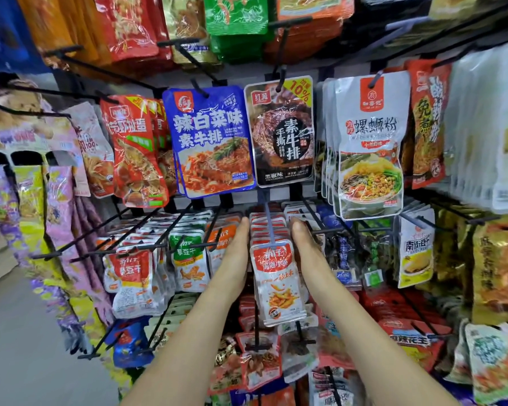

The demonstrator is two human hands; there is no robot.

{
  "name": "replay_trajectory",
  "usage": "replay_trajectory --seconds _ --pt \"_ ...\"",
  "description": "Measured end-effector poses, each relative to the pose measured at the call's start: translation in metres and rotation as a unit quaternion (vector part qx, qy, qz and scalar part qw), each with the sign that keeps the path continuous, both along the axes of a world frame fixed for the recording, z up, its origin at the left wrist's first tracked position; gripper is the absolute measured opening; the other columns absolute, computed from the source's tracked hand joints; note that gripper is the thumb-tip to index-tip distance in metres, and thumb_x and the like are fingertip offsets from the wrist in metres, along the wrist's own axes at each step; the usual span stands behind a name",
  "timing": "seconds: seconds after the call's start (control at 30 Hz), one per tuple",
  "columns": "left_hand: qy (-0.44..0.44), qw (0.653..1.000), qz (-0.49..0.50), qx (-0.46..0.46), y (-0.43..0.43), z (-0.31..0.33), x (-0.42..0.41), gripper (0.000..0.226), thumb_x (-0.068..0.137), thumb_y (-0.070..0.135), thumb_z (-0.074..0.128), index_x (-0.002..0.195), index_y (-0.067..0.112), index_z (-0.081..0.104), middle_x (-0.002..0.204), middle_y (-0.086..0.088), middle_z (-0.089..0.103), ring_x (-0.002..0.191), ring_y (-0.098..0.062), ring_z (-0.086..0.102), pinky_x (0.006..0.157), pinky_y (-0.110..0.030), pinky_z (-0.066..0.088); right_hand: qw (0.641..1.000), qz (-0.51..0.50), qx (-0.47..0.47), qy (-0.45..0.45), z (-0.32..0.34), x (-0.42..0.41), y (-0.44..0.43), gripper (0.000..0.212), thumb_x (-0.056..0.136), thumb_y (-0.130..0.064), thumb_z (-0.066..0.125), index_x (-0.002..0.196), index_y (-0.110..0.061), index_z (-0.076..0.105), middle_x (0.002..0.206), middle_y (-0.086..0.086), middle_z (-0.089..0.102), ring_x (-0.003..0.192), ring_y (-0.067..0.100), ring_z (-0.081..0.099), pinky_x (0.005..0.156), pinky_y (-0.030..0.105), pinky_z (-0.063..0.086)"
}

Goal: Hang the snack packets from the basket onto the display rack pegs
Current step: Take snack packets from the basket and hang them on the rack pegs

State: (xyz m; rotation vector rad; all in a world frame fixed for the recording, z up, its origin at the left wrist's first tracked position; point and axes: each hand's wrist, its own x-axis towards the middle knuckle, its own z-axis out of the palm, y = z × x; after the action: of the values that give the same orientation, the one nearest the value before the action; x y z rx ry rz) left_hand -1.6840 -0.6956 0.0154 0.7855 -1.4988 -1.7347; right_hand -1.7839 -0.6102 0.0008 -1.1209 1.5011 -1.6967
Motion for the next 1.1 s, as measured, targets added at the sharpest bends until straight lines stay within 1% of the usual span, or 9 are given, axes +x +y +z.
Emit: replay_trajectory --seconds 0.23,0.43,0.53,0.63,0.7,0.8,0.93,1.0,1.1 --pt "0.004 1.0 -0.002 0.028 0.009 0.004 -0.002 0.037 0.098 0.053 0.039 0.086 0.029 0.065 0.081 0.0 0.076 0.093 -0.025 0.069 0.094 -0.041 0.05 0.996 0.027 0.07 -0.044 0.007 -0.001 -0.005 0.071 0.071 -0.083 0.029 0.129 -0.045 0.046 0.118 -0.009 0.059 0.099 0.002 0.059 0.097 0.03 0.044" --pt "0.02 0.999 -0.003 0.027 0.014 0.004 -0.001 0.049 0.097 0.056 0.035 0.109 0.021 0.067 0.107 -0.01 0.073 0.099 -0.025 0.07 0.095 -0.041 0.051 0.996 0.04 0.067 -0.039 0.007 0.0 0.001 0.098 0.064 -0.09 0.032 0.147 -0.038 0.034 0.148 -0.007 0.044 0.135 0.013 0.043 0.116 0.043 0.032" --pt "0.031 0.999 -0.011 -0.005 0.023 -0.005 0.008 0.043 0.099 0.053 0.032 0.101 0.028 0.066 0.093 0.005 0.076 0.087 -0.009 0.072 0.086 -0.035 0.05 0.996 0.04 0.076 -0.011 0.004 0.006 0.009 0.094 0.072 -0.088 0.026 0.152 -0.038 0.024 0.158 -0.01 0.029 0.144 0.011 0.028 0.12 0.04 0.021" --pt "-0.009 0.997 -0.018 -0.074 0.03 -0.025 0.022 0.054 0.091 0.067 0.042 0.134 0.036 0.052 0.136 0.01 0.057 0.125 -0.006 0.053 0.108 -0.044 0.037 0.996 0.022 0.071 0.057 -0.003 0.012 0.022 0.075 0.089 -0.069 0.023 0.154 -0.035 0.009 0.161 -0.016 0.008 0.147 0.004 0.008 0.109 0.021 0.007" --pt "-0.052 0.991 -0.03 -0.123 0.04 -0.034 0.034 0.072 0.084 0.06 0.059 0.146 0.05 0.022 0.144 0.037 0.027 0.125 0.021 0.031 0.113 -0.031 0.028 0.995 0.021 0.065 0.069 -0.011 0.013 0.031 0.065 0.097 -0.056 0.031 0.154 -0.034 0.01 0.154 -0.022 0.013 0.144 -0.001 0.01 0.103 0.017 0.01" --pt "-0.085 0.981 -0.05 -0.168 0.048 -0.047 0.043 0.098 0.086 0.015 0.071 0.144 0.049 -0.001 0.121 0.049 0.03 0.093 0.042 0.034 0.079 0.003 0.037 0.996 0.026 0.043 0.073 -0.023 0.014 0.038 0.06 0.098 -0.043 0.046 0.152 -0.036 0.02 0.147 -0.03 0.023 0.14 -0.007 0.021 0.105 0.014 0.02" --pt "-0.105 0.974 -0.039 -0.199 0.049 -0.056 0.038 0.105 0.082 -0.002 0.068 0.148 0.049 0.004 0.129 0.038 0.049 0.115 0.018 0.049 0.082 -0.007 0.046 0.997 0.037 0.006 0.061 -0.036 0.026 0.04 0.05 0.1 -0.028 0.051 0.137 -0.053 0.029 0.128 -0.046 0.043 0.118 -0.026 0.039 0.097 0.005 0.034" --pt "-0.107 0.975 -0.022 -0.195 0.051 -0.057 0.032 0.104 0.079 -0.007 0.065 0.149 0.047 0.01 0.132 0.016 0.057 0.113 0.002 0.058 0.081 -0.015 0.052 0.998 0.023 -0.019 0.048 -0.043 0.035 0.036 0.056 0.099 -0.016 0.052 0.136 -0.052 0.029 0.129 -0.03 0.054 0.118 -0.013 0.05 0.094 0.01 0.043" --pt "-0.104 0.975 0.009 -0.197 0.052 -0.06 0.025 0.098 0.076 -0.002 0.06 0.15 0.044 0.015 0.132 0.008 0.059 0.114 -0.006 0.06 0.089 -0.028 0.055 0.998 -0.001 -0.04 0.039 -0.049 0.042 0.031 0.064 0.097 -0.012 0.053 0.145 -0.044 0.024 0.137 -0.015 0.053 0.124 0.0 0.052 0.102 0.025 0.045"
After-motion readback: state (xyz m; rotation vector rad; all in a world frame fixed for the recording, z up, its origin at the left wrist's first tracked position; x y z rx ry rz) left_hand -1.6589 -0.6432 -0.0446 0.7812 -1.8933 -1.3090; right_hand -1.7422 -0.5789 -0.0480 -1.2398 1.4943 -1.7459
